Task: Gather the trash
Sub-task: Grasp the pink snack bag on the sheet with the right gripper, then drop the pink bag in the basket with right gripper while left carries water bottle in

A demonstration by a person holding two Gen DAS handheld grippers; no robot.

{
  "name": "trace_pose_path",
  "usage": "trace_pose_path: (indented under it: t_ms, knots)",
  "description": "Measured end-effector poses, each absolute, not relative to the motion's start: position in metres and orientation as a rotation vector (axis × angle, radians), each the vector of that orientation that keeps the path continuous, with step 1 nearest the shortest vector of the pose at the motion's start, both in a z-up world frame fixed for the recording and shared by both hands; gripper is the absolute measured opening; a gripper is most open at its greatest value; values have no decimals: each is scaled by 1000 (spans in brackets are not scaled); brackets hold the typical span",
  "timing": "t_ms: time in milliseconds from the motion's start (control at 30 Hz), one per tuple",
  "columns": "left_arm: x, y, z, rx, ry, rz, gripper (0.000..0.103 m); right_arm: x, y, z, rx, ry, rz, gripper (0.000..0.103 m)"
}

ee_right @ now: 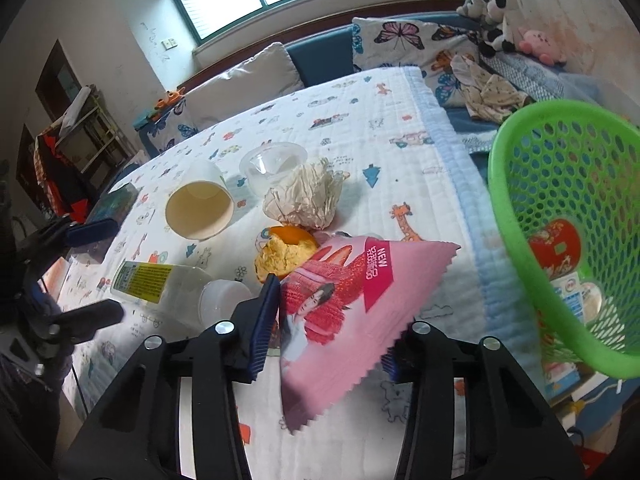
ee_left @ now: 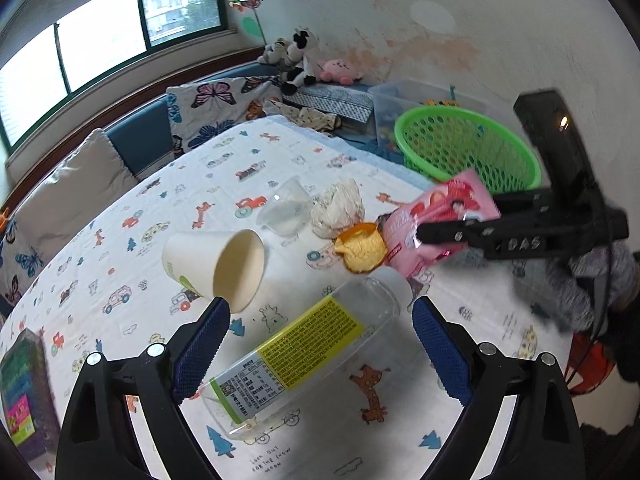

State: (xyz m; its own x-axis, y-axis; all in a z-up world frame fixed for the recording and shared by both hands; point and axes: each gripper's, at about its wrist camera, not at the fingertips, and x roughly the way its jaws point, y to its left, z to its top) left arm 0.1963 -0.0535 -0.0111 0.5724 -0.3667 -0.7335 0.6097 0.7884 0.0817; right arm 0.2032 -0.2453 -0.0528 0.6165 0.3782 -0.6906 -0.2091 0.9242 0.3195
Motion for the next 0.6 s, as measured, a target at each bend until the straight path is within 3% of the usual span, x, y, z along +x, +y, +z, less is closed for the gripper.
trace_pose_path:
  t_ms: [600]
  knots:
    - [207,-78,-40,597,796,-640,89,174,-281,-13,209,741,291,42]
